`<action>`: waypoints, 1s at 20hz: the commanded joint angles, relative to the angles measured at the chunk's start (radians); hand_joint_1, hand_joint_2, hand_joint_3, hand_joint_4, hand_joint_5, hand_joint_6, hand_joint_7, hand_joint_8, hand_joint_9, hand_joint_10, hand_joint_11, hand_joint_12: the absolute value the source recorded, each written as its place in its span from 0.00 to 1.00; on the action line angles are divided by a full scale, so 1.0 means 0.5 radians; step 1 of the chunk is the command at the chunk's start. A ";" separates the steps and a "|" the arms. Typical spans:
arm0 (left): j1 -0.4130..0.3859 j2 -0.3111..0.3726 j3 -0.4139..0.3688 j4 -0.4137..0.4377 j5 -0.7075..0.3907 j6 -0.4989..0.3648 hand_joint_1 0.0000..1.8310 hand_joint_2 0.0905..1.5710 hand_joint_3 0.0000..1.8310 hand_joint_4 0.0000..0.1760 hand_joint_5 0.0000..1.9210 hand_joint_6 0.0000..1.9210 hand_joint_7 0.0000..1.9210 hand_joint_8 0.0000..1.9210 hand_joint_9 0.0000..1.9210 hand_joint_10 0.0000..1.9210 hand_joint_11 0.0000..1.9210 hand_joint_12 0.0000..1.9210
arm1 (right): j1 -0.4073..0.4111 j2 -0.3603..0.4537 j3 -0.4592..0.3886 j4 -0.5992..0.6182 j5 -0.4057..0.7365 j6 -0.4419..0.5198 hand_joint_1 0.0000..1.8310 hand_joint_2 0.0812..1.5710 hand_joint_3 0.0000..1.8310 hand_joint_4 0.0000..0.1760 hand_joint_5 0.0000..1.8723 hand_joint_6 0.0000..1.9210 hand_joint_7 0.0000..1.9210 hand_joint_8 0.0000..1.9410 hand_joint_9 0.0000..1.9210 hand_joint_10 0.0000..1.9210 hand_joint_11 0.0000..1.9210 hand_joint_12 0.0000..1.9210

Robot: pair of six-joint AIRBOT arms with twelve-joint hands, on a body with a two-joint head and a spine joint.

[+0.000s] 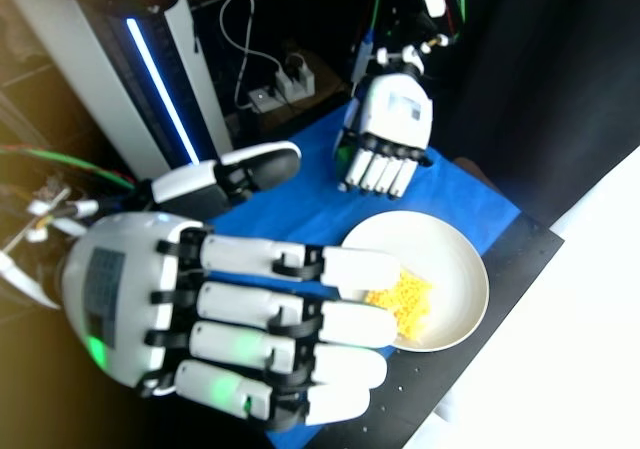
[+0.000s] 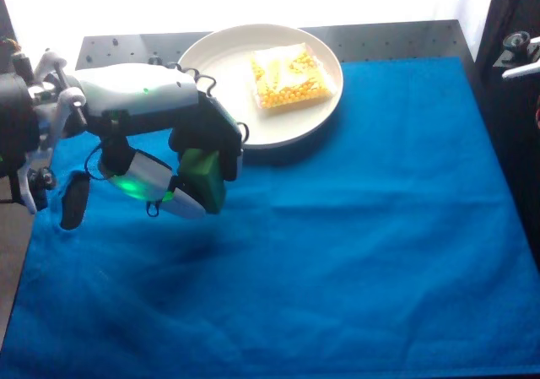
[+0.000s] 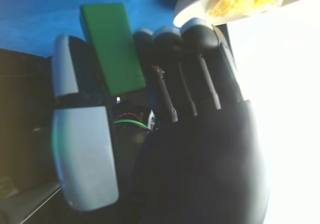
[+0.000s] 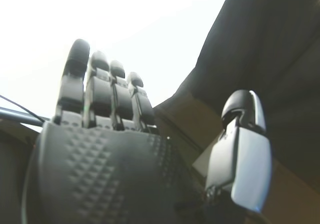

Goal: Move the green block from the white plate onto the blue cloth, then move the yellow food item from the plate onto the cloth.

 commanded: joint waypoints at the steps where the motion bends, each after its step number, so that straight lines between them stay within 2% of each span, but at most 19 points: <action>1: -0.013 -0.012 0.006 -0.078 -0.135 -0.012 0.62 0.73 0.00 0.00 0.45 0.59 0.42 0.27 0.43 0.34 0.33 0.58 | 0.020 0.000 0.004 0.017 0.233 0.011 0.23 0.55 0.00 0.19 0.07 0.00 0.06 0.00 0.08 0.00 0.00 0.33; 2: -0.012 -0.016 0.013 -0.083 -0.130 -0.012 0.62 0.73 0.00 0.00 0.45 0.59 0.42 0.27 0.43 0.34 0.33 0.58 | 0.020 0.000 0.004 0.017 0.233 0.011 0.23 0.55 0.00 0.19 0.07 0.00 0.06 0.00 0.08 0.00 0.00 0.33; 3: -0.011 -0.017 0.015 -0.083 -0.128 -0.012 0.61 0.67 0.00 0.00 0.40 0.23 0.45 0.05 0.43 0.20 0.28 0.50 | 0.020 -0.001 0.004 0.017 0.233 0.011 0.23 0.55 0.00 0.14 0.07 0.00 0.09 0.00 0.11 0.01 0.00 0.42; 4: -0.011 -0.017 0.015 -0.084 -0.127 -0.013 0.61 0.64 0.00 0.00 0.42 0.07 0.46 0.02 0.44 0.14 0.26 0.49 | 0.020 -0.002 0.004 0.017 0.233 0.011 0.24 0.54 0.00 0.21 0.07 0.00 0.10 0.00 0.12 0.01 0.00 0.45; 5: -0.010 -0.017 0.015 -0.087 -0.128 -0.013 0.61 0.63 0.00 0.00 0.43 0.02 0.45 0.00 0.45 0.09 0.25 0.49 | 0.020 -0.002 0.005 0.017 0.233 0.011 0.23 0.54 0.00 0.24 0.08 0.00 0.11 0.00 0.14 0.01 0.00 0.48; 6: -0.010 -0.017 0.015 -0.091 -0.131 -0.013 0.60 0.63 0.00 0.00 0.42 0.00 0.44 0.00 0.44 0.06 0.23 0.51 | 0.020 -0.002 0.004 0.017 0.233 0.011 0.23 0.55 0.00 0.19 0.08 0.00 0.09 0.00 0.11 0.01 0.00 0.43; 7: -0.010 -0.017 0.015 -0.093 -0.134 -0.013 0.60 0.63 0.00 0.00 0.41 0.00 0.43 0.00 0.44 0.04 0.22 0.53 | 0.020 -0.002 0.004 0.017 0.233 0.011 0.24 0.55 0.00 0.22 0.08 0.00 0.08 0.00 0.09 0.01 0.00 0.35; 8: -0.010 -0.017 0.015 -0.097 -0.138 -0.013 0.60 0.61 0.00 0.00 0.40 0.00 0.41 0.00 0.44 0.04 0.21 0.53 | 0.020 -0.004 0.004 0.017 0.233 0.011 0.23 0.56 0.00 0.19 0.08 0.00 0.07 0.00 0.08 0.00 0.00 0.30; 10: -0.011 -0.014 0.017 -0.107 -0.151 -0.013 0.59 0.57 0.00 0.00 0.39 0.00 0.41 0.00 0.44 0.02 0.19 0.56 | 0.020 -0.005 0.004 0.017 0.232 0.011 0.23 0.57 0.00 0.10 0.08 0.00 0.07 0.00 0.08 0.00 0.01 0.29; 11: -0.012 -0.008 0.021 -0.123 -0.172 -0.013 0.57 0.56 0.00 0.00 0.39 0.00 0.41 0.00 0.44 0.02 0.18 0.60 | 0.020 -0.008 0.005 0.016 0.232 0.011 0.24 0.56 0.00 0.13 0.08 0.00 0.07 0.00 0.07 0.00 0.00 0.29; 12: -0.014 -0.006 0.023 -0.127 -0.179 -0.013 0.53 0.55 0.00 0.00 0.37 0.00 0.41 0.00 0.43 0.01 0.13 0.69 | 0.020 -0.009 0.006 0.016 0.231 0.011 0.23 0.56 0.00 0.13 0.08 0.00 0.06 0.00 0.07 0.00 0.00 0.27; 13: -0.022 -0.003 0.028 -0.135 -0.189 -0.013 0.50 0.55 0.00 0.00 0.34 0.00 0.40 0.00 0.42 0.01 0.08 0.78 | 0.020 -0.013 0.008 0.016 0.230 0.011 0.23 0.55 0.00 0.21 0.08 0.00 0.05 0.00 0.05 0.00 0.00 0.23; 14: -0.032 0.001 0.031 -0.137 -0.195 -0.013 0.47 0.53 0.00 0.00 0.31 0.00 0.39 0.00 0.40 0.00 0.02 0.82 | 0.020 -0.016 0.010 0.016 0.225 0.011 0.23 0.55 0.00 0.20 0.08 0.00 0.04 0.00 0.03 0.00 0.00 0.25; 15: -0.053 0.009 0.034 -0.137 -0.199 -0.013 0.45 0.52 0.00 0.03 0.31 0.00 0.39 0.00 0.40 0.00 0.00 0.83 | 0.020 -0.019 0.016 0.011 0.216 0.011 0.23 0.55 0.00 0.21 0.08 0.00 0.04 0.00 0.02 0.00 0.00 0.25; 17: -0.107 0.027 0.046 -0.136 -0.209 -0.013 0.41 0.52 0.00 0.00 0.27 0.00 0.35 0.00 0.37 0.00 0.00 0.83 | 0.020 -0.038 0.034 0.006 0.198 0.011 0.27 0.56 0.00 0.00 0.08 0.00 0.03 0.00 0.01 0.00 0.00 0.17; 18: -0.138 0.033 0.054 -0.137 -0.217 -0.012 0.38 0.53 0.00 0.00 0.26 0.00 0.32 0.00 0.35 0.00 0.00 0.85 | 0.021 -0.051 0.043 0.004 0.189 0.011 0.27 0.55 0.00 0.06 0.09 0.00 0.06 0.00 0.05 0.00 0.00 0.27; 20: -0.201 0.054 0.059 -0.144 -0.229 0.008 0.29 0.54 0.00 0.01 0.22 0.00 0.29 0.00 0.32 0.00 0.00 0.79 | 0.021 -0.090 0.083 0.004 0.160 0.011 0.20 0.56 0.00 0.04 0.10 0.00 0.14 0.01 0.15 0.01 0.04 0.47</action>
